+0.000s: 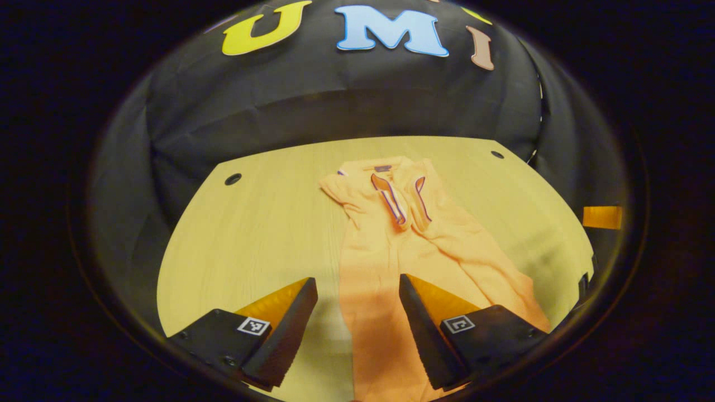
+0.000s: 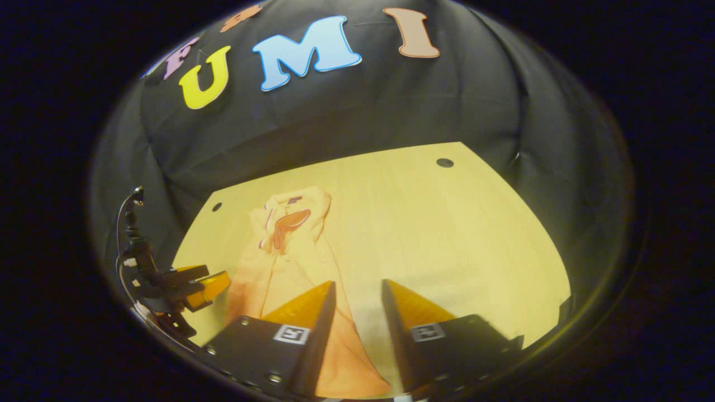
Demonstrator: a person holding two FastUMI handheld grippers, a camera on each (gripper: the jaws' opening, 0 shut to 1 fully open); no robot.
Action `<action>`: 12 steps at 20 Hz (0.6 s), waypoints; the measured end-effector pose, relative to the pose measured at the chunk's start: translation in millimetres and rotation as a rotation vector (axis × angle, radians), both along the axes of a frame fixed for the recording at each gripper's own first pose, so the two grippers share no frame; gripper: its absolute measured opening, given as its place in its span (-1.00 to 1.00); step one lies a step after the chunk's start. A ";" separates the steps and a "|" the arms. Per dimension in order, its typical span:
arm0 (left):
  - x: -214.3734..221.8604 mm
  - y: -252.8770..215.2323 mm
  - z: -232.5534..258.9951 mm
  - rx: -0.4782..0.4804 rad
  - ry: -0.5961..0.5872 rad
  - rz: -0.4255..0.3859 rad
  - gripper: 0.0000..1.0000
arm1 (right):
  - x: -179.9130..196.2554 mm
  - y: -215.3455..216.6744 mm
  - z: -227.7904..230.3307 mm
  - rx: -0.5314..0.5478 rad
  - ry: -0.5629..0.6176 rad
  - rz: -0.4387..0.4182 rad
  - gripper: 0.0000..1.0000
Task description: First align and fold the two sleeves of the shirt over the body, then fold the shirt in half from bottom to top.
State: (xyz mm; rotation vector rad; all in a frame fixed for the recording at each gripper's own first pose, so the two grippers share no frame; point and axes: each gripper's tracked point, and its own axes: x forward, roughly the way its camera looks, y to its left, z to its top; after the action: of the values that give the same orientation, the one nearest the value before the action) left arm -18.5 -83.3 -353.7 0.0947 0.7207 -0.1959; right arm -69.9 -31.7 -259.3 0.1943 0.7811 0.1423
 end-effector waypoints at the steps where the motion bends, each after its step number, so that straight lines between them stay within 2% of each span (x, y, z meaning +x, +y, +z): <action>1: -10.8 2.1 -2.7 -0.002 0.014 0.000 0.92 | -5.8 1.2 -5.7 -0.002 0.019 0.010 0.32; 5: -59.5 14.5 -15.6 0.001 0.090 -0.016 0.92 | -28.3 7.2 -34.5 -0.022 0.131 0.072 0.33; 10: -118.9 26.0 -41.8 0.012 0.215 -0.023 0.92 | -80.1 8.9 -82.6 -0.086 0.355 0.168 0.33; 11: -130.3 25.6 -47.4 0.009 0.243 -0.023 0.92 | -89.0 9.8 -88.8 -0.092 0.389 0.185 0.39; 12: -139.8 25.3 -51.2 0.003 0.267 -0.024 0.94 | -95.5 11.5 -92.7 -0.100 0.421 0.202 0.25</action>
State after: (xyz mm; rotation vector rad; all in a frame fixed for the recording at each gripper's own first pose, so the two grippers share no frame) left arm -158.2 -58.0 -405.0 0.0810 0.9857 -0.2333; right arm -165.4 -20.3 -352.0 0.0485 1.2246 0.2574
